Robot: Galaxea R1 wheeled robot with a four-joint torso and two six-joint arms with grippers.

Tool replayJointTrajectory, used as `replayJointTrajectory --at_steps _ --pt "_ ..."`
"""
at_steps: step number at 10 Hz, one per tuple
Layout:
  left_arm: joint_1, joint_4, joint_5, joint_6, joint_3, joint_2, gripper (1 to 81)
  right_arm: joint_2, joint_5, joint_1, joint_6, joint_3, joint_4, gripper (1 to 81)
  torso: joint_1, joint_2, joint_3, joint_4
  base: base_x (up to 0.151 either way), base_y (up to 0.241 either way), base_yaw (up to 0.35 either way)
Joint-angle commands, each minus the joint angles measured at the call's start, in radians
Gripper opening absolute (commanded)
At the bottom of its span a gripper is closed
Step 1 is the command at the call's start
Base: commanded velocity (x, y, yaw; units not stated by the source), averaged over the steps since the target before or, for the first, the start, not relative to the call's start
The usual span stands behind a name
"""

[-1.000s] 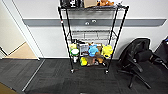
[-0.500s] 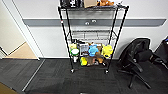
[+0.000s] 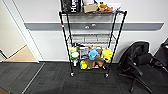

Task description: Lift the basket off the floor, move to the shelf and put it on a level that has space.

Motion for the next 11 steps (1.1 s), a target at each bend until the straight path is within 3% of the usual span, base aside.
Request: replayJointTrajectory --at_steps 1,2,3,5,9,10,11 --pt "-0.015 -0.008 0.110 -0.003 0.016 -0.004 81.1 0.022 -0.048 0.020 0.003 0.007 0.002 81.1 0.063 -0.098 0.000 0.000 0.000 0.000 0.000" --pt "-0.008 -0.010 0.107 -0.003 0.018 0.000 81.1 0.022 -0.048 0.014 0.003 0.003 0.002 81.1 0.084 -0.132 -0.023 0.000 0.000 0.000 0.000" --pt "-0.002 -0.011 0.105 -0.005 0.018 0.003 81.1 0.022 -0.048 0.009 0.005 -0.005 0.001 81.1 0.106 -0.167 -0.095 0.000 0.000 0.000 0.000" --pt "-0.002 -0.011 0.099 -0.005 0.011 -0.003 81.1 0.025 -0.048 0.000 0.003 -0.011 0.002 81.1 0.139 -0.221 -0.123 0.000 0.000 0.000 0.000" --pt "-0.015 -0.010 0.096 -0.005 0.010 -0.006 81.1 0.046 -0.048 -0.011 0.003 -0.045 0.000 81.1 0.220 -0.348 -0.241 0.000 0.000 0.000 0.000" --pt "-0.028 -0.011 0.098 -0.005 0.008 -0.006 81.1 0.046 -0.048 -0.011 0.000 -0.053 -0.002 81.1 0.244 -0.386 -0.184 0.000 0.000 0.000 0.000" --pt "-0.040 -0.010 0.098 -0.013 0.001 -0.003 81.1 0.043 -0.048 -0.011 0.000 -0.056 -0.002 81.1 0.264 -0.417 -0.213 0.000 0.000 0.000 0.000"
